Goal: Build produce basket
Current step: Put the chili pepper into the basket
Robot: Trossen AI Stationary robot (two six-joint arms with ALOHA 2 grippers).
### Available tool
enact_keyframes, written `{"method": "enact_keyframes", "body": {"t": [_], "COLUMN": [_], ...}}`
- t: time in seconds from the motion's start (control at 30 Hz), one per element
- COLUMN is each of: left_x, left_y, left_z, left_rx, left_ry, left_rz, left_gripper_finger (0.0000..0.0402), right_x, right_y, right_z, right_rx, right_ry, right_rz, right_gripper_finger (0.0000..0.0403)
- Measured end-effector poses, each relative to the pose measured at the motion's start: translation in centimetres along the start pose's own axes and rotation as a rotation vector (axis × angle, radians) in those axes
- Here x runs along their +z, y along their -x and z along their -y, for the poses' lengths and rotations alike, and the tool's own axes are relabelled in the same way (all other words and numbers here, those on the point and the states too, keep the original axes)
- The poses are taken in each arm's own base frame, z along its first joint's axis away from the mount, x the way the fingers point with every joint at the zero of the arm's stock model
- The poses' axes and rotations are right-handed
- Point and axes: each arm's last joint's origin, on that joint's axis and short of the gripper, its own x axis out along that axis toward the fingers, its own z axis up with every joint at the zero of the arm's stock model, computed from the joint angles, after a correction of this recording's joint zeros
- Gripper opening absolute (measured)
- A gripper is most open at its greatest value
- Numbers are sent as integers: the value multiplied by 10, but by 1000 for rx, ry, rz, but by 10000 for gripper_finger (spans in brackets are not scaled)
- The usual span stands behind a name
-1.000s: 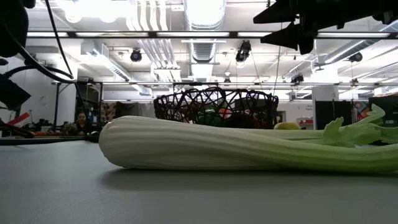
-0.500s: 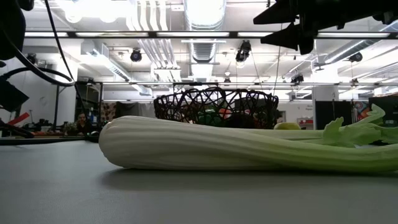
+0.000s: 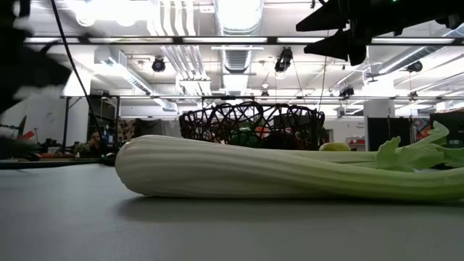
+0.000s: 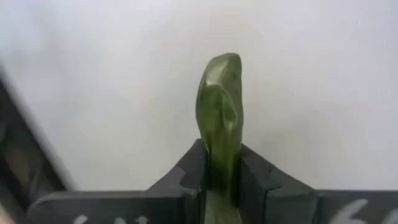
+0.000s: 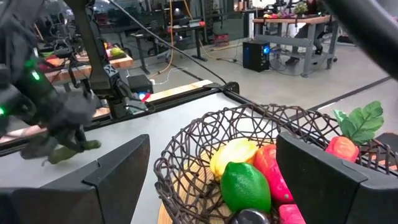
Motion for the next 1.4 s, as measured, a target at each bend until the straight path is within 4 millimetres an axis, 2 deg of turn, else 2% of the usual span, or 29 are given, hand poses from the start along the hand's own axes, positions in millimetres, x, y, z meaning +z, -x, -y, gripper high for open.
{"method": "enact_keyframes", "body": {"t": [0.13,0.33,0.47,0.63,0.77,0.93,1.2,1.4], "left_x": [11,25,29,29,32,41,62,71], "left_y": [30,74,93,110,112,101,85,84], "left_z": [6,13,19,28,29,25,31,35], "left_rx": [-155,-372,-433,-523,-661,-790,-728,-739], "left_ry": [-90,-280,-399,-535,-623,-618,-587,-563], "left_rz": [308,835,1089,1344,1545,1719,1744,1771], "left_gripper_finger": [36,36,37,37,37,37,37,38], "right_x": [0,-5,-13,-24,-32,-30,-16,-9], "right_y": [0,-3,-11,-26,-39,-61,-89,-103], "right_z": [-1,-7,-16,-29,-39,-56,-83,-90], "right_rx": [35,183,295,395,440,443,507,490], "right_ry": [4,24,39,48,69,114,185,208], "right_rz": [-8,-42,-36,52,109,126,169,144], "right_gripper_finger": [329,329,329,329,329,329,329,329]}}
